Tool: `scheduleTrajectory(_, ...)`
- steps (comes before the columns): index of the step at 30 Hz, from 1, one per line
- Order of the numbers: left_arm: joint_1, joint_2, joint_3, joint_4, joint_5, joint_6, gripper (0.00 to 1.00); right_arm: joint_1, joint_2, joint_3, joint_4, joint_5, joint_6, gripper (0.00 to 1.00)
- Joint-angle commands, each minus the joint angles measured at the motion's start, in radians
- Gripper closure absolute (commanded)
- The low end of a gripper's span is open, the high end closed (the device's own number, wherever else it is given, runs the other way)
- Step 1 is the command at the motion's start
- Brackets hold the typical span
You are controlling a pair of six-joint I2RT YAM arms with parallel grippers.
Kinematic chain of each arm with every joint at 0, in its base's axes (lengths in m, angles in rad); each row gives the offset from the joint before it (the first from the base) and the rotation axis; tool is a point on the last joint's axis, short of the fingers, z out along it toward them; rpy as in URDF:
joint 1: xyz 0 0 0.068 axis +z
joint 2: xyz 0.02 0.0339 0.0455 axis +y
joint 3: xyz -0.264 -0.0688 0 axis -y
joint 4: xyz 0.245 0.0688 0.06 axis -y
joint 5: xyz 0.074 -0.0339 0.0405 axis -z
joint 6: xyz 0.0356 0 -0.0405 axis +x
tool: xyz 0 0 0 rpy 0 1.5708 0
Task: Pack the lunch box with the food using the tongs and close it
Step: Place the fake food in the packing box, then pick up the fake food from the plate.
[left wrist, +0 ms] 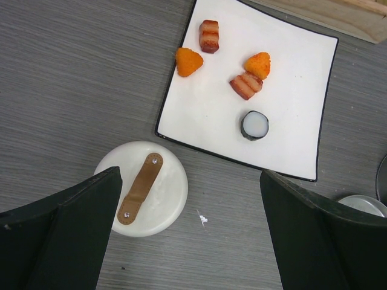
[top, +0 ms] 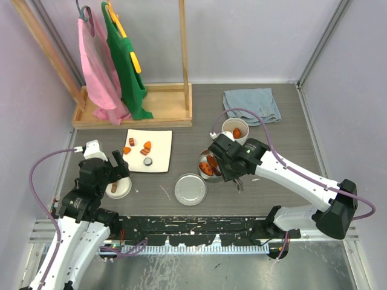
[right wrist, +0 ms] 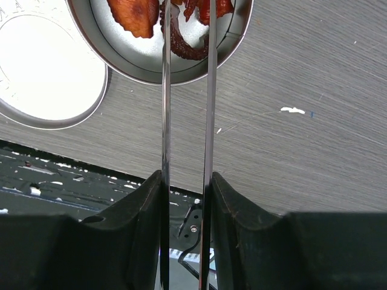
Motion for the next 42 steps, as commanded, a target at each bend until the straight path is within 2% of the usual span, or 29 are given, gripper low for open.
scheduleTrajectory(1,0.005,0.003,0.017,0.027,0.002,-0.004,0.02,-0.002,0.008,0.006,0.013,0.033,0.002,0.61)
scheduleTrajectory(7,0.005,-0.005,0.014,0.027,-0.001,-0.004,0.02,-0.001,0.015,-0.003,0.025,0.035,-0.002,0.59)
scheduleTrajectory(10,0.006,-0.004,0.014,0.026,-0.003,-0.005,0.02,-0.001,0.012,0.017,0.019,0.062,-0.002,0.54)
scheduleTrajectory(14,0.005,0.004,0.016,0.027,0.0,-0.004,0.02,-0.001,-0.005,0.064,0.032,0.078,-0.013,0.53)
scheduleTrajectory(23,0.005,0.001,0.015,0.027,0.0,-0.004,0.02,-0.001,0.012,0.167,0.164,-0.04,-0.029,0.52)
scheduleTrajectory(31,0.006,0.001,0.014,0.025,-0.007,-0.007,0.02,0.014,0.148,0.238,0.338,-0.29,-0.015,0.54)
scheduleTrajectory(34,0.005,0.003,0.015,0.026,-0.008,-0.007,0.02,0.045,0.246,0.302,0.337,-0.293,-0.027,0.54)
scheduleTrajectory(42,0.005,-0.003,0.013,0.025,-0.016,-0.009,0.02,0.16,0.493,0.533,0.224,-0.186,-0.088,0.52)
